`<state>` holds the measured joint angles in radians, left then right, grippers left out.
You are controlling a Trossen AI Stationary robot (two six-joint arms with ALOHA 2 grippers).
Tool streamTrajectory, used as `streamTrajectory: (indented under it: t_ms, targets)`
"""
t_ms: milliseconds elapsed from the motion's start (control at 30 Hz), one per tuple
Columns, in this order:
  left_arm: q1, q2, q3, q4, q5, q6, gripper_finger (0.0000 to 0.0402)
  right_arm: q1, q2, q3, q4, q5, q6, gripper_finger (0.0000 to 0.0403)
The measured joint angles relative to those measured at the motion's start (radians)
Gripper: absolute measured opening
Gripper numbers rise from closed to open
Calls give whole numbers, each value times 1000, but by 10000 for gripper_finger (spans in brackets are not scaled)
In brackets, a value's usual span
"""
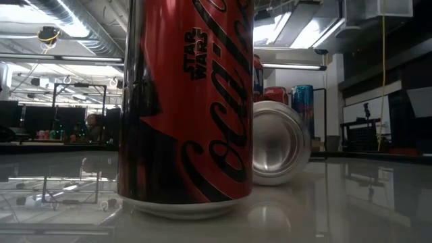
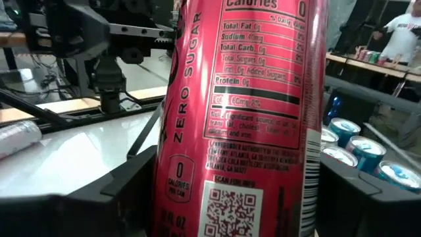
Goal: Place canned beverage on shelf
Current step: Put the red black soda can on the shelf
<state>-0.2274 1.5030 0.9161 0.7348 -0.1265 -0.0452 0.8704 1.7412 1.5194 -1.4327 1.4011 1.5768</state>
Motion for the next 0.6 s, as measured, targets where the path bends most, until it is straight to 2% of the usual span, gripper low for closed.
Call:
streamTrajectory:
  t_ms: [167,500,600]
  targets:
    - [14,54,0,93,41,-7,377,-43,0,6,126,-32,-200,296]
    - [16,63,0,99,44,-4,377,-135,0,6,505,-200,-748,296]
    - [16,63,0,99,91,0,377,-166,0,6,592,-237,-870,296]
